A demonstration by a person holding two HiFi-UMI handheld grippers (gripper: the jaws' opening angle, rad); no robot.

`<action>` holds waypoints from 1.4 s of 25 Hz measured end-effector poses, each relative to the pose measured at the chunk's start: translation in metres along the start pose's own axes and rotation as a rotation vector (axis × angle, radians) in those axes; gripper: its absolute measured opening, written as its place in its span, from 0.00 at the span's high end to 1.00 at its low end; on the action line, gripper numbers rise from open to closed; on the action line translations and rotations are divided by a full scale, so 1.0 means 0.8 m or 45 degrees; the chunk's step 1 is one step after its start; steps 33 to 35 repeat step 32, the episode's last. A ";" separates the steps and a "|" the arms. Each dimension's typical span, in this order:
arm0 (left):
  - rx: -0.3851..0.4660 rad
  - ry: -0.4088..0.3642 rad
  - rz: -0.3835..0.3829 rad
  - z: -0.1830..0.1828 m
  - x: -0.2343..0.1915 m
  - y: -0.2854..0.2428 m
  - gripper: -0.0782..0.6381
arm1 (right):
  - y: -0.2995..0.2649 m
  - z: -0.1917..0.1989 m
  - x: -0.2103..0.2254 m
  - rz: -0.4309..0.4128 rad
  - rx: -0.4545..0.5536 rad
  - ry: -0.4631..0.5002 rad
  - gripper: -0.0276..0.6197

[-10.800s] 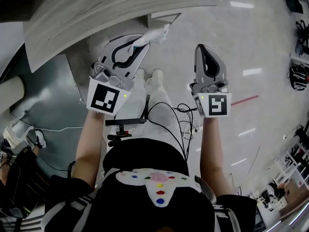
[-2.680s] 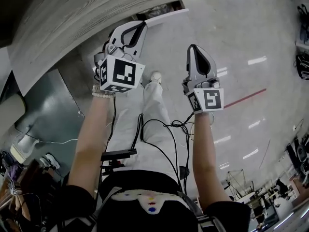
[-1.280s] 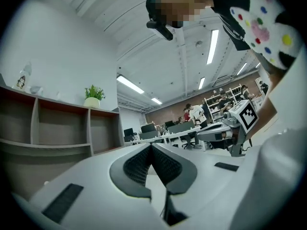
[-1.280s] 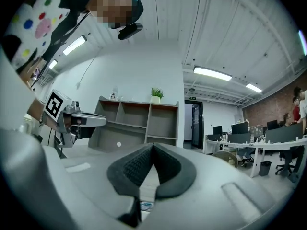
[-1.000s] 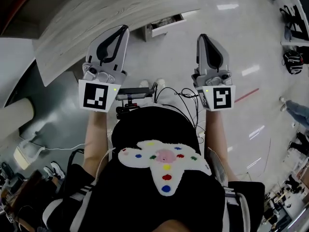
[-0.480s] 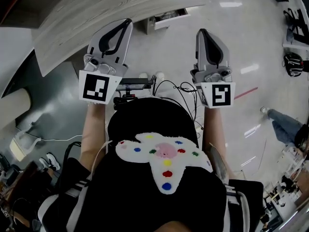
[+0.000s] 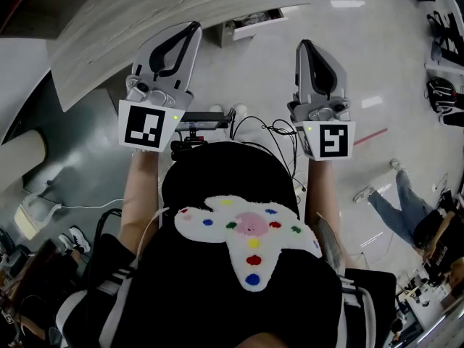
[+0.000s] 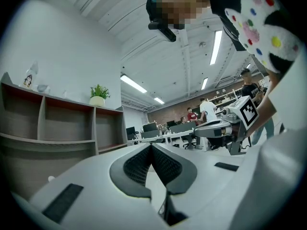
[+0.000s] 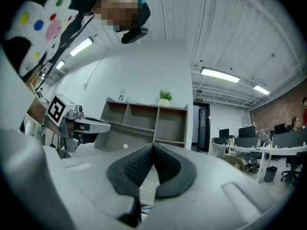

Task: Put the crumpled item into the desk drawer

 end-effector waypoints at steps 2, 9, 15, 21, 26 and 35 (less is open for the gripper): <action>-0.002 0.002 0.002 0.000 0.001 0.000 0.88 | 0.001 -0.001 0.000 0.002 0.005 0.002 0.95; -0.009 0.000 0.009 0.002 0.003 -0.001 0.88 | 0.000 0.000 0.001 0.003 0.002 0.003 0.95; -0.018 0.003 0.012 0.005 0.004 -0.001 0.88 | -0.001 0.002 -0.001 0.003 -0.009 0.013 0.95; -0.034 -0.021 0.021 0.006 0.006 -0.004 0.88 | -0.003 0.003 -0.001 -0.002 -0.019 0.014 0.95; -0.040 -0.024 0.024 0.006 0.006 -0.004 0.88 | -0.004 0.011 0.000 0.001 -0.054 -0.022 0.95; -0.055 -0.043 0.029 0.010 0.005 -0.008 0.88 | -0.009 0.011 0.001 0.011 -0.019 -0.036 0.94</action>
Point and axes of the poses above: the fingertips, and each gripper's own axes: y backward along the fingers, x to its right, z out of its underside, the point moved 2 cm from there along y, backward along the fingers, and after that the axes turned 6 degrees about y, right-handed, at the moved point
